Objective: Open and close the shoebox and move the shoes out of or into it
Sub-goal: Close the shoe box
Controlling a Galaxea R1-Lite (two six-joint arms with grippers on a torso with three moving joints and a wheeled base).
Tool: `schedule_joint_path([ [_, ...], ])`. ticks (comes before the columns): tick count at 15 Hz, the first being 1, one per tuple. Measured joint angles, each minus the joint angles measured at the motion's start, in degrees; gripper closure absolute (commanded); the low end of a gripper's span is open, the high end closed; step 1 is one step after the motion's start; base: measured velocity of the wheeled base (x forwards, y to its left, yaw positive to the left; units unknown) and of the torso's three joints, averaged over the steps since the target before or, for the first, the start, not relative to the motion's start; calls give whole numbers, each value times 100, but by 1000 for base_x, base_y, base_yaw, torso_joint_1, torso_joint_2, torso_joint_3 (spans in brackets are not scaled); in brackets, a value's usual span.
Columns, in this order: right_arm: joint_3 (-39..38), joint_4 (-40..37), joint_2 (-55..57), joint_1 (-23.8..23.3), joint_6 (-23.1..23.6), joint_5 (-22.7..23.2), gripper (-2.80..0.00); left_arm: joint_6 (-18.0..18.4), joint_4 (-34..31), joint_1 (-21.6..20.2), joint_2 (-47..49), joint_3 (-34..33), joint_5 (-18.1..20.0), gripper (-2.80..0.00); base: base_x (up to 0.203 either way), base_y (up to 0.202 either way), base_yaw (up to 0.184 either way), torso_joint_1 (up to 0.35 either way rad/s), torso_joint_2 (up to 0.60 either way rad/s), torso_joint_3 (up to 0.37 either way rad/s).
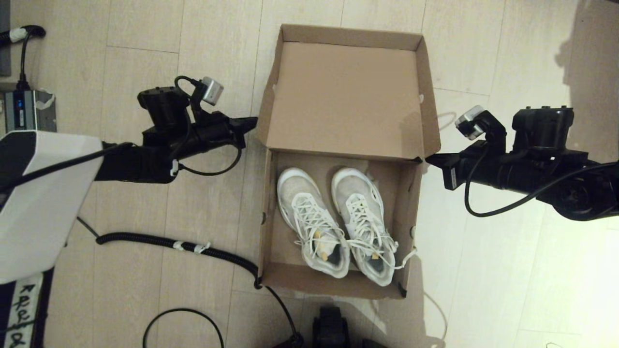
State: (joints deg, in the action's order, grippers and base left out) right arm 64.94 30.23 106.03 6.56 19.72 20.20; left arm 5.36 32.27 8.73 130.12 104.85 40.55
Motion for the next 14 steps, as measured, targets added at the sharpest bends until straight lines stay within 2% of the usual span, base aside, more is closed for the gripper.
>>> schedule_joint_path([
  [5, 92, 480, 205, 11, 6, 115, 0, -30, 11, 230, 34, 73, -33, 0, 0, 0, 0, 0, 0, 0],
  [9, 188, 524, 283, 13, -7, 119, 0, -153, -32, 331, 73, 405, -45, 0, 0, 0, 0, 0, 0, 0],
  [14, 831, 510, 574, 20, -35, 110, 0, -168, -44, 349, 157, 564, -105, 0, 0, 0, 0, 0, 0, 0],
])
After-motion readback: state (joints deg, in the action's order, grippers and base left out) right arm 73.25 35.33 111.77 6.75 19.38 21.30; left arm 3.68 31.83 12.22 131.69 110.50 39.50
